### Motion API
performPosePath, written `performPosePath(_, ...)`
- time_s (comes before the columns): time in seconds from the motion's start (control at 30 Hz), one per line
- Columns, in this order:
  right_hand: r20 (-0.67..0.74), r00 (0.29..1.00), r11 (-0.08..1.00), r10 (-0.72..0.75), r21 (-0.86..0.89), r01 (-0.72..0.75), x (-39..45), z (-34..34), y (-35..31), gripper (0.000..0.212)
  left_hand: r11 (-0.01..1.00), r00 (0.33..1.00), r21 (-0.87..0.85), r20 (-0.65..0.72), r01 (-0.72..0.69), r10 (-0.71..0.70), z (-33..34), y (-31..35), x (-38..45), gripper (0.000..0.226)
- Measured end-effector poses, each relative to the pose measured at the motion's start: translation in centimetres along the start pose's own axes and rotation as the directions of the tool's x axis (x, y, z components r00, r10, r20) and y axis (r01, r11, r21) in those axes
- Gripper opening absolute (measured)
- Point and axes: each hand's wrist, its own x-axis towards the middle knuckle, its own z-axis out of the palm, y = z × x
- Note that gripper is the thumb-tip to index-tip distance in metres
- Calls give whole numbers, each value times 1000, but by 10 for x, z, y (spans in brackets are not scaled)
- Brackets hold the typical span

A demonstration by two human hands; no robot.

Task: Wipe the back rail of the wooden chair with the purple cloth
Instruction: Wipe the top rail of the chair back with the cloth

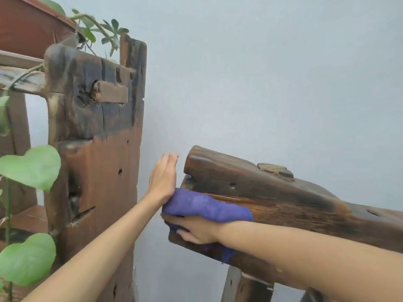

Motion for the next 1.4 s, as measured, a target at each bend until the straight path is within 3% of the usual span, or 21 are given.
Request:
performPosePath(0.07, -97, 993, 988, -68, -143, 54, -40, 2, 35, 57, 984, 986, 55, 28, -168, 167, 24, 52, 16, 58)
performPosePath(0.13, -190, 979, 975, -74, -218, 32, -92, -12, 68, 60, 945, 977, 270, 161, -183, 143, 51, 89, 31, 59)
performPosePath(0.2, -258, 965, 958, -40, -284, -36, -140, -21, 86, 61, 754, 946, 599, 312, -270, 91, 79, 107, 34, 58)
performPosePath(0.27, -389, 920, 922, 43, -340, -187, -174, -14, 90, 62, 504, 890, 757, 454, -416, 53, 107, 111, 29, 62)
performPosePath(0.33, -575, 786, 867, 226, -249, -431, -207, -7, 96, 62, 411, 838, 775, 544, -479, -48, 125, 111, 26, 71)
performPosePath(0.4, -670, 503, 722, 546, 71, -689, -230, -11, 97, 61, 400, 803, 766, 586, -503, -111, 128, 113, 27, 74)
performPosePath(0.43, -604, 387, 603, 696, 200, -772, -241, -12, 99, 62, 404, 796, 760, 594, -509, -116, 130, 112, 26, 73)
performPosePath(0.47, -521, 325, 510, 789, 262, -819, -247, -15, 102, 65, 405, 796, 756, 596, -514, -102, 127, 113, 26, 71)
performPosePath(0.5, -426, 305, 455, 851, 312, -834, -252, -18, 108, 67, 401, 798, 755, 597, -520, -89, 124, 112, 26, 70)
performPosePath(0.67, 12, 377, 286, 926, 629, -723, -259, -43, 141, 60, 428, 823, 752, 567, -502, -32, 127, 114, 19, 80)
performPosePath(0.77, 186, 331, 157, 925, 607, -779, -231, -48, 170, 56, 451, 845, 763, 534, -464, -34, 129, 118, 14, 85)
performPosePath(0.83, 221, 320, 140, 922, 578, -804, -207, -52, 181, 47, 452, 848, 773, 526, -445, -64, 134, 123, 12, 84)
performPosePath(0.97, 138, 343, 230, 929, 509, -829, -183, -57, 169, 61, 450, 847, 786, 520, -424, -111, 139, 126, 11, 98)
performPosePath(1.1, -228, 468, 520, 854, 414, -748, -222, -37, 117, 75, 415, 827, 780, 552, -468, -106, 141, 121, 15, 100)
performPosePath(1.17, -266, 546, 607, 795, 381, -698, -255, -27, 107, 85, 401, 809, 765, 580, -504, -90, 140, 116, 19, 88)
performPosePath(1.2, -227, 534, 579, 814, 375, -724, -275, -23, 110, 85, 394, 806, 758, 588, -519, -71, 139, 113, 20, 79)
performPosePath(1.27, -121, 415, 430, 902, 346, -834, -320, -19, 132, 65, 397, 807, 746, 590, -535, -23, 138, 108, 21, 71)
performPosePath(1.33, 29, 305, 288, 952, 255, -923, -357, -20, 164, 50, 422, 812, 719, 580, -551, 72, 139, 106, 19, 81)
performPosePath(1.4, 170, 262, 228, 950, 196, -954, -364, -20, 198, 53, 468, 807, 692, 584, -550, 86, 144, 112, 16, 94)
